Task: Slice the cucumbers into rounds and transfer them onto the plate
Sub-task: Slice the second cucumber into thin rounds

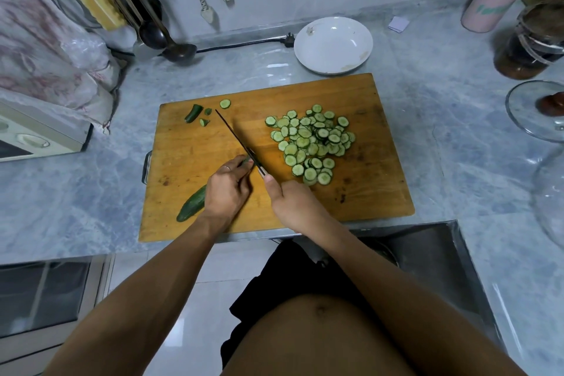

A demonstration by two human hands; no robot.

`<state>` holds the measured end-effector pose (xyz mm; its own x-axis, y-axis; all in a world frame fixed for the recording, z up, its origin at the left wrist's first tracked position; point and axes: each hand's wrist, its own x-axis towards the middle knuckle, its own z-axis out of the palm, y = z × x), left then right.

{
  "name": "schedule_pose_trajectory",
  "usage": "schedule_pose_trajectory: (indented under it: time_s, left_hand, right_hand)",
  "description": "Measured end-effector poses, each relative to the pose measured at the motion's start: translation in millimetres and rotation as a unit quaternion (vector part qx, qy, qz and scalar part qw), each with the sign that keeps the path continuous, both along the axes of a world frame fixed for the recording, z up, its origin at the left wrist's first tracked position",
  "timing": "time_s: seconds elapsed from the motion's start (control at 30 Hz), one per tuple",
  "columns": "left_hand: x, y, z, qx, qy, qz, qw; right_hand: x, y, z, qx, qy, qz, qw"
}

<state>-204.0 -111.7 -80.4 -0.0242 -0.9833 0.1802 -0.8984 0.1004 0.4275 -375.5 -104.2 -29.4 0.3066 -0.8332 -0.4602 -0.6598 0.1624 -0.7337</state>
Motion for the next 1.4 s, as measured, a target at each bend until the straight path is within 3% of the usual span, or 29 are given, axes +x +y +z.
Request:
schedule_pose_trajectory:
  time_s: [0.4, 0.63, 0.83, 1.4]
  left_hand:
    - [3.0, -8.1, 2.2, 0.024, 0.015, 0.057, 0.998]
    - [11.0, -1.9, -9.0, -0.001, 0.035, 0.047, 0.998]
    - [8.3, -5.2, -14.1, 0.008, -0.042, 0.061, 0.997]
    - [6.5, -3.4, -24.2, 0.022, 0.007, 0.066, 0.998]
  right_hand:
    - [-31.2, -14.3, 10.9, 0.018, -0.050, -0.113, 0.992]
    - [-35.5, -4.5, 18.7, -0.015, -0.067, -0.053, 0.996]
    - [-28.7, 7.4, 27.1, -0.029, -0.037, -0.005, 0.999]
    - [-23.1, 13.3, 25.7, -0.032, -0.015, 0.036, 0.999]
